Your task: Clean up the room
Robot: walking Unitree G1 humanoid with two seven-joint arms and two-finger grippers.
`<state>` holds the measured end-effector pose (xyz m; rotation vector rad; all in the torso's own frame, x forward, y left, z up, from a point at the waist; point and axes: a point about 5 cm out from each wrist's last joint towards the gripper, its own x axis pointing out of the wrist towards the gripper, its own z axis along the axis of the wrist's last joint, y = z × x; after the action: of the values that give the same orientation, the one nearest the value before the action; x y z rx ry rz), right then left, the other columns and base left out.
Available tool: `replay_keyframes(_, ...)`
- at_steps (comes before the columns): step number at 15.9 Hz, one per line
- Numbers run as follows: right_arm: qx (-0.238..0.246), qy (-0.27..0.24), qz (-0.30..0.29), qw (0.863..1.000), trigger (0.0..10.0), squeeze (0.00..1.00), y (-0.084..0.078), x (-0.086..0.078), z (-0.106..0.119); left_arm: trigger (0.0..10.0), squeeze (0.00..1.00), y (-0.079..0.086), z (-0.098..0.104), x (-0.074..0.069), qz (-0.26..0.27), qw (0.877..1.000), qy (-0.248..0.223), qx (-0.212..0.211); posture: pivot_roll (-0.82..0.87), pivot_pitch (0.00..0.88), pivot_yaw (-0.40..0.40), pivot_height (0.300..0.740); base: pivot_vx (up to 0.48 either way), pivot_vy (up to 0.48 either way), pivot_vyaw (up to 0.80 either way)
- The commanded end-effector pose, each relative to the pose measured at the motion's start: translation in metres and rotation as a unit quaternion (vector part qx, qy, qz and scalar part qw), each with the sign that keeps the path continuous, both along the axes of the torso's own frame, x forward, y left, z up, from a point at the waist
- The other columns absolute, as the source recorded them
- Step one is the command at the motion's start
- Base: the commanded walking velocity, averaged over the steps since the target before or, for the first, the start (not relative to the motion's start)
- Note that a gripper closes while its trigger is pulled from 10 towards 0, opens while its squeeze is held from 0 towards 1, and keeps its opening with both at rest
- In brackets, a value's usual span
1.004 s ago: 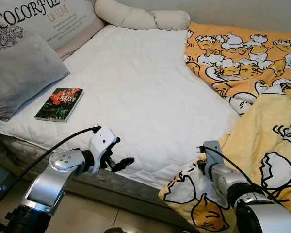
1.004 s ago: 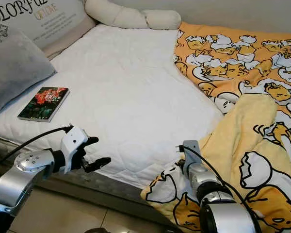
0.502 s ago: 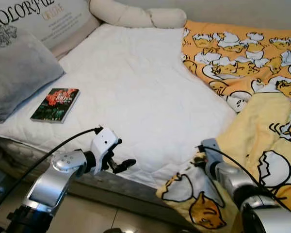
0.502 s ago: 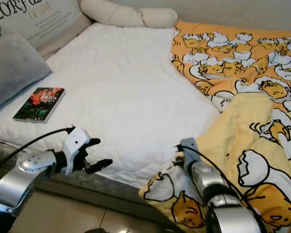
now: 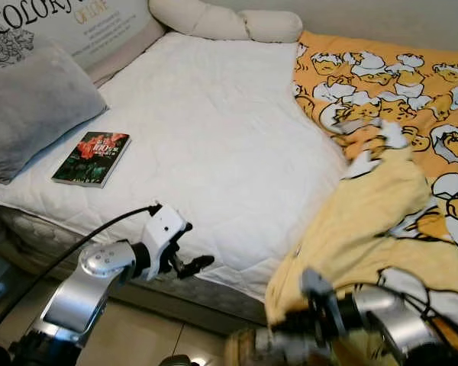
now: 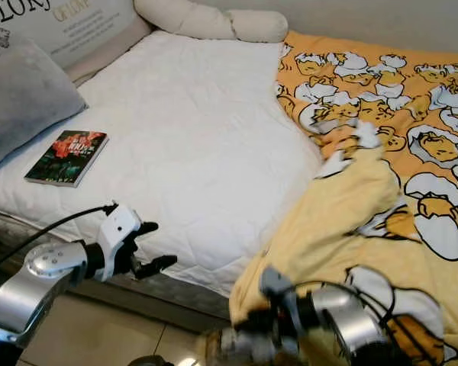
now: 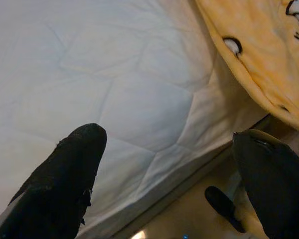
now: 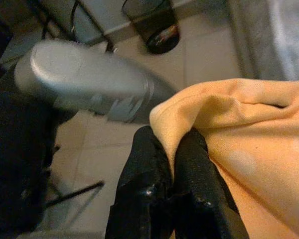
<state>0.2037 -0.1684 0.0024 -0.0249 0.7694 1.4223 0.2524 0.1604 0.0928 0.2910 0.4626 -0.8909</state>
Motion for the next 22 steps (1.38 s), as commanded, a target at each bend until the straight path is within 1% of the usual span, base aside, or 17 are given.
replay_keyframes(1,-0.021,-0.029,0.004,0.999,4.9,0.0,-0.001,0.005,0.002,10.0,0.0,0.001,0.005,0.0,-0.002,1.0,-0.006,-0.001,0.11,0.0,-0.006,0.74,0.0,0.0,0.0)
replay_keyframes(2,-0.073,-0.063,-0.047,0.994,10.0,0.0,-0.004,0.016,-0.005,10.0,0.0,0.0,0.005,0.0,-0.002,1.0,-0.006,-0.001,0.11,0.0,-0.008,0.74,0.0,0.0,0.0)
replay_keyframes(3,-0.087,-0.072,-0.09,0.99,10.0,0.0,-0.006,0.025,-0.006,10.0,0.0,0.0,0.005,0.0,-0.002,1.0,-0.006,-0.001,0.11,0.0,-0.012,0.74,0.0,0.0,0.0)
replay_keyframes(4,-0.093,-0.079,-0.148,0.981,10.0,1.0,-0.007,0.036,-0.004,10.0,0.0,0.0,0.004,0.0,-0.001,1.0,-0.006,-0.001,0.11,0.0,-0.015,0.74,0.0,0.0,0.0)
replay_keyframes(6,-0.058,-0.072,-0.175,0.98,10.0,1.0,-0.007,0.045,0.007,10.0,0.0,0.0,0.003,-0.002,0.001,1.0,-0.005,-0.002,0.11,0.0,-0.017,0.74,0.0,0.0,0.0)
replay_keyframes(7,-0.044,-0.07,-0.157,0.984,10.0,1.0,-0.005,0.046,0.013,10.0,0.0,-0.001,0.003,-0.002,0.001,1.0,-0.003,-0.003,0.11,0.0,-0.016,0.74,0.0,0.0,0.0)
replay_keyframes(8,-0.041,-0.076,-0.154,0.984,10.0,1.0,-0.002,0.048,0.015,10.0,0.0,-0.001,0.003,-0.002,0.0,1.0,-0.003,-0.002,0.11,0.0,-0.011,0.74,0.0,0.0,0.0)
replay_keyframes(9,-0.032,-0.076,-0.175,0.981,10.0,1.0,-0.001,0.05,0.015,10.0,0.0,-0.001,0.003,-0.001,-0.002,1.0,-0.004,-0.002,0.11,0.0,-0.009,0.74,0.0,0.0,0.0)
replay_keyframes(11,-0.001,-0.058,-0.183,0.981,10.0,1.0,0.003,0.052,0.015,10.0,0.0,0.0,0.003,-0.001,-0.008,1.0,-0.001,0.0,0.11,0.0,0.003,0.74,0.0,0.0,0.0)
replay_keyframes(12,-0.014,-0.068,-0.201,0.977,10.0,1.0,0.004,0.055,0.014,10.0,0.0,0.0,0.003,-0.002,-0.011,1.0,0.0,0.001,0.1,0.0,0.01,0.74,0.0,0.0,0.0)
replay_keyframes(15,-0.053,-0.089,-0.287,0.952,10.0,1.0,0.002,0.067,0.008,10.0,0.0,-0.001,0.004,-0.001,-0.017,1.0,0.002,0.002,0.09,0.0,0.02,0.74,0.0,0.0,0.0)
replay_keyframes(16,-0.078,-0.092,-0.387,0.914,10.0,1.0,0.003,0.08,0.008,10.0,0.0,-0.003,0.004,0.0,-0.021,1.0,0.002,0.002,0.09,0.0,0.024,0.74,0.0,0.0,0.0)
replay_keyframes(17,-0.097,-0.088,-0.452,0.882,10.0,1.0,0.003,0.087,0.008,10.0,0.0,-0.004,0.004,0.001,-0.023,1.0,0.001,0.002,0.09,0.0,0.025,0.74,0.0,0.0,0.0)
replay_keyframes(18,-0.107,-0.086,-0.484,0.864,10.0,1.0,0.004,0.092,0.01,10.0,0.0,-0.005,0.004,0.001,-0.024,1.0,0.001,0.001,0.09,0.0,0.027,0.74,0.0,0.0,0.0)
replay_keyframes(20,-0.128,-0.101,-0.5,0.851,10.0,1.0,0.013,0.105,0.017,10.0,0.0,-0.005,0.006,0.002,-0.023,1.0,-0.001,-0.004,0.1,0.0,0.025,0.74,0.0,0.0,0.0)
replay_keyframes(21,-0.153,-0.111,-0.512,0.838,10.0,1.0,0.014,0.11,0.019,10.0,0.0,-0.006,0.007,0.002,-0.023,1.0,-0.001,-0.011,0.1,0.0,0.022,0.74,0.0,0.0,0.0)
replay_keyframes(22,-0.161,-0.114,-0.516,0.834,10.0,1.0,0.013,0.111,0.019,10.0,0.0,-0.006,0.008,0.002,-0.024,1.0,-0.001,-0.014,0.1,0.0,0.022,0.74,0.0,0.0,0.0)
